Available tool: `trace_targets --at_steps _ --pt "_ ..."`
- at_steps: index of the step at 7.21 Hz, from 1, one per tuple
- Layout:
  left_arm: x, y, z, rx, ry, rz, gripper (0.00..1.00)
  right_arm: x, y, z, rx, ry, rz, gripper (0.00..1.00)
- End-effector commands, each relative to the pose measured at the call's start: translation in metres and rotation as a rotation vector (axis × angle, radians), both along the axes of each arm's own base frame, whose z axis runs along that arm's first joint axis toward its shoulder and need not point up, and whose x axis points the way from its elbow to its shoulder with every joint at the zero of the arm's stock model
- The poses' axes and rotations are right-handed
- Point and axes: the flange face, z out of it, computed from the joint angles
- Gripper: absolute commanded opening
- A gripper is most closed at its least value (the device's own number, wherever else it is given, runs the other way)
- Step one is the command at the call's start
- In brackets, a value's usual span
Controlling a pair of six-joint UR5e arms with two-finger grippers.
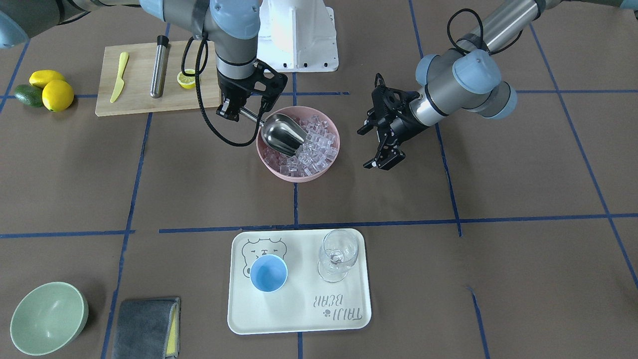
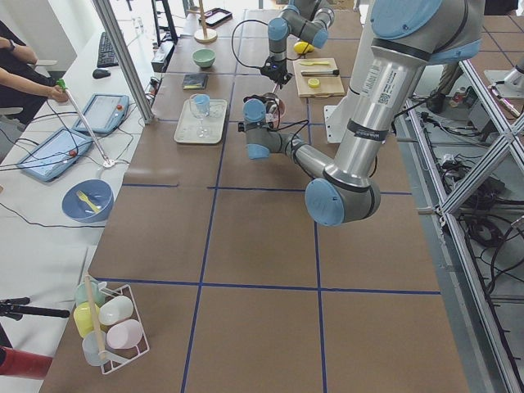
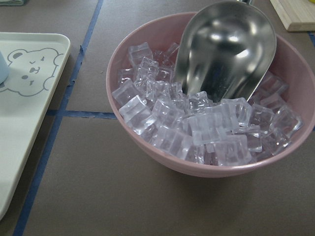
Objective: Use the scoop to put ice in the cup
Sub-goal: 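Dip the scoop into the ice cubes with the right gripper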
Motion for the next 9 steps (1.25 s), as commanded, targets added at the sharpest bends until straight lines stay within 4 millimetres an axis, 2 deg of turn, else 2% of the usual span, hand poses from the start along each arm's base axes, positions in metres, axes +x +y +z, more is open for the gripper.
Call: trace_targets --at_steps 1,6,9 --pt "-0.001 -0.001 -0.001 0.001 0.001 -0.003 1.00 0.002 0.000 0.004 -0.008 -0.075 0.057 0.00" --pt "-0.004 -0.003 -0.001 0.002 0.003 -0.006 1.00 0.019 0.007 0.024 -0.051 -0.325 0.173 0.00" --pt "-0.006 -0.002 -0.004 0.006 0.007 -0.007 1.00 0.028 0.012 0.023 -0.088 -0.455 0.236 0.00"
